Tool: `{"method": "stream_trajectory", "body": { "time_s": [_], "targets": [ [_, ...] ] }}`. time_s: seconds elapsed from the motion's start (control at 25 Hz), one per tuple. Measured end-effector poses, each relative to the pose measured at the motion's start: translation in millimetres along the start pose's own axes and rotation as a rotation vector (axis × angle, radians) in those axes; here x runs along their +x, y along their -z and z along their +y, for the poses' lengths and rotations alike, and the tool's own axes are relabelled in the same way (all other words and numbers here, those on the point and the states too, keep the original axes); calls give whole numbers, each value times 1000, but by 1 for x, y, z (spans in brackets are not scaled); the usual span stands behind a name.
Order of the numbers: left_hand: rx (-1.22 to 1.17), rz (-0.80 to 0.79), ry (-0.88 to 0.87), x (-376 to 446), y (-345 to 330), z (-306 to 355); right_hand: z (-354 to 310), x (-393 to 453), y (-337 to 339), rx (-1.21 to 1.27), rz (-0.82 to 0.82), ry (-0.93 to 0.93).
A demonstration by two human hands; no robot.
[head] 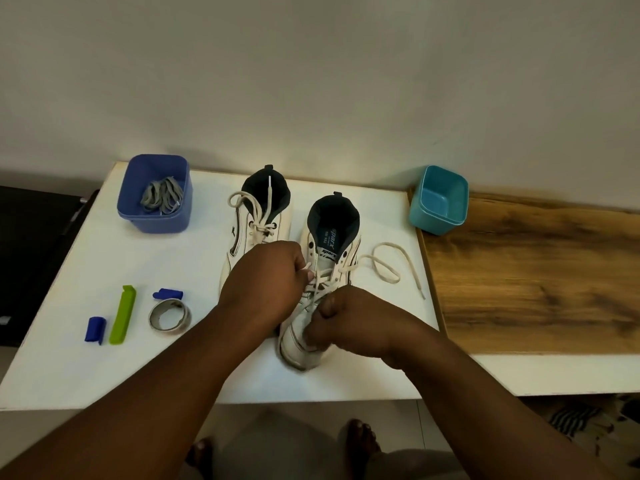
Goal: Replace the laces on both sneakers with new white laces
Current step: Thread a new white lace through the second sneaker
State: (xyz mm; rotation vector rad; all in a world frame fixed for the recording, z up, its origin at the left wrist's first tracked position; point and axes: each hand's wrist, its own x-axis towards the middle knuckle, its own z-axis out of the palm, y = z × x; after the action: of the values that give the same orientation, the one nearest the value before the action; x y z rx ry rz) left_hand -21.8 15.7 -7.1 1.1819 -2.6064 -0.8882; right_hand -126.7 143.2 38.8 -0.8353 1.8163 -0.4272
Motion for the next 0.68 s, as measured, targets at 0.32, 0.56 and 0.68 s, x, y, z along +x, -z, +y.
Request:
{"method": "stream_trajectory", "body": {
  "time_s": [0.32,0.56,0.68],
  "targets": [
    [-27,-25,-39,-2,7,-4,15,18,18,-246,726,314],
    [78,119,134,-4,41,-2,26,26,23,-567,688,287],
    [251,418,251,-8,67,-21,28,22,27,-541,707,259]
  ]
}}
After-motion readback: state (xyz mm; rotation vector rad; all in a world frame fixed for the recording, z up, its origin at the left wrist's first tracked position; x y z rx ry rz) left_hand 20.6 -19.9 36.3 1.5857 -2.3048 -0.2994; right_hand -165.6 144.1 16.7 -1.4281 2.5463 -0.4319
